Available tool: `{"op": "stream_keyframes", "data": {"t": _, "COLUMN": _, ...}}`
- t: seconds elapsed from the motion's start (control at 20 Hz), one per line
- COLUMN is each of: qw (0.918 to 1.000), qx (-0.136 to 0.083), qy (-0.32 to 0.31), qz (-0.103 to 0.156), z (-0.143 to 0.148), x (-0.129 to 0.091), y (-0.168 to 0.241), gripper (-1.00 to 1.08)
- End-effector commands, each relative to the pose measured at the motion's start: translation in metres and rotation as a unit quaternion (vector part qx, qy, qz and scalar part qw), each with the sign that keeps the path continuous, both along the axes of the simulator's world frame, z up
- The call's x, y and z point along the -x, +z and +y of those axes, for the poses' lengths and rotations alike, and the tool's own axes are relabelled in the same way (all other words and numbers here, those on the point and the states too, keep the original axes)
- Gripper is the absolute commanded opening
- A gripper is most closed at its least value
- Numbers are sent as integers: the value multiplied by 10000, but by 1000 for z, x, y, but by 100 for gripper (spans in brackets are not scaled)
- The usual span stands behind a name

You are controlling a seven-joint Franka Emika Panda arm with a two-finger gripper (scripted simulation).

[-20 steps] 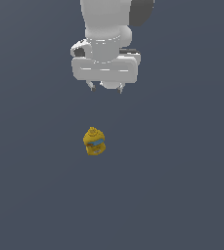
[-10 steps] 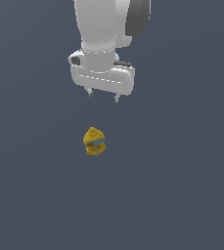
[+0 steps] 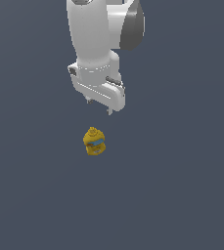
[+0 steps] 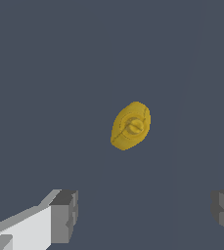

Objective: Pick up the object and move it to a goal position.

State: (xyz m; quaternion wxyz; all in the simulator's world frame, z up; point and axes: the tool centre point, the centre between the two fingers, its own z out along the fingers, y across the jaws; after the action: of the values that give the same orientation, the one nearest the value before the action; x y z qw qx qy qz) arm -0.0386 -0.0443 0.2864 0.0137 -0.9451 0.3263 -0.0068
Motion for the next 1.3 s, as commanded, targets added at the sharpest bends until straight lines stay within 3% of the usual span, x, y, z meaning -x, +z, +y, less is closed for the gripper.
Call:
{"op": "stream_keyframes", "data": {"t": 0.0, "qw": 9993, "qx": 1, "qy": -367, "qz": 20, "z": -4, "x": -4, "y": -8, "gripper": 100}}
{"op": "stream_keyframes", "data": {"t": 0.3, "qw": 9925, "qx": 12, "qy": -1223, "qz": 65, "z": -14, "x": -14, "y": -26, "gripper": 100}}
{"op": "stream_keyframes", "data": {"t": 0.7, "qw": 9745, "qx": 41, "qy": -2240, "qz": 111, "z": -26, "x": -24, "y": -49, "gripper": 100}}
{"op": "stream_keyframes", "data": {"t": 1.25, "qw": 9569, "qx": 69, "qy": -2900, "qz": 135, "z": -35, "x": -31, "y": -65, "gripper": 100}}
